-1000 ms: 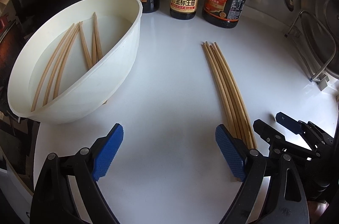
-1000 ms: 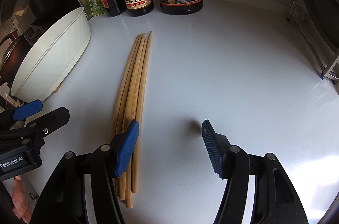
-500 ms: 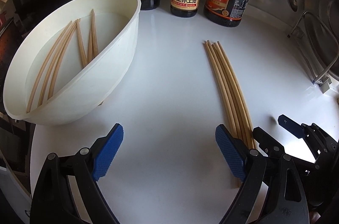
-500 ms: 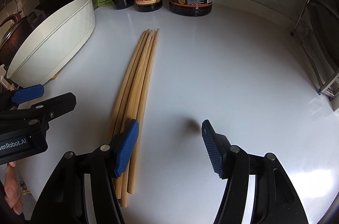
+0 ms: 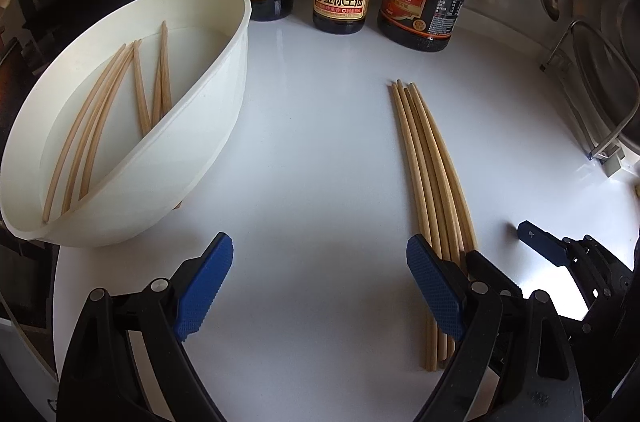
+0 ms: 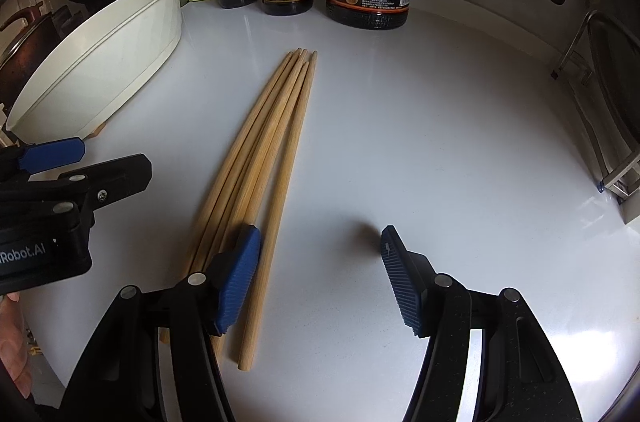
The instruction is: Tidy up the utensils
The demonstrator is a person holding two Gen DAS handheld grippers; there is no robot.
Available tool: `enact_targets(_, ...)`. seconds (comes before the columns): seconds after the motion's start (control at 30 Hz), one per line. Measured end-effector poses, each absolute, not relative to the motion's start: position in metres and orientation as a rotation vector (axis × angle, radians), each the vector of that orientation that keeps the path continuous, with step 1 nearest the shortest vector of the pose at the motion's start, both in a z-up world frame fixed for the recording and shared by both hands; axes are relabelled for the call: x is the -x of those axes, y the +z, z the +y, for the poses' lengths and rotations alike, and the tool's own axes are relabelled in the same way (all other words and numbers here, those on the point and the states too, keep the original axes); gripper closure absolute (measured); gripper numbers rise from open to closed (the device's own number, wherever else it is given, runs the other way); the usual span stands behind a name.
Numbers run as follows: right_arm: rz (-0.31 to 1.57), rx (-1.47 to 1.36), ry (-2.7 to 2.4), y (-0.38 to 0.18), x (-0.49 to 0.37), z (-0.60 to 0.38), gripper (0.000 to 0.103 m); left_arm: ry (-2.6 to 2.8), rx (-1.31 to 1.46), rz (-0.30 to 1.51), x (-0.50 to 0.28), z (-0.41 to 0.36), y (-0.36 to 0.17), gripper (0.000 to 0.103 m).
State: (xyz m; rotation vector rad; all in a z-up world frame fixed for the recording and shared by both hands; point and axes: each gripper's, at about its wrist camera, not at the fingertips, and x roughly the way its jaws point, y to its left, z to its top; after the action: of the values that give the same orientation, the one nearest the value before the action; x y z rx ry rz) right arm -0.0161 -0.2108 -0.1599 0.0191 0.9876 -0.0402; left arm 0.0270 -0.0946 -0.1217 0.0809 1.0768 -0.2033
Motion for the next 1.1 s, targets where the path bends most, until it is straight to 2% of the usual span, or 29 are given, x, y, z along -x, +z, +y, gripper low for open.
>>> enact_targets(0.73, 0.963, -0.073, -0.107, -0.165, 0.023, -0.259, 0.044, -0.252, -0.121, 1.137, -0.026, -0.123, -0.149, 0.016)
enact_targets(1.1, 0.949, -0.047, -0.081, -0.166, 0.016, -0.254, 0.044, -0.199, -0.151, 1.134, -0.031, -0.116, -0.155, 0.010)
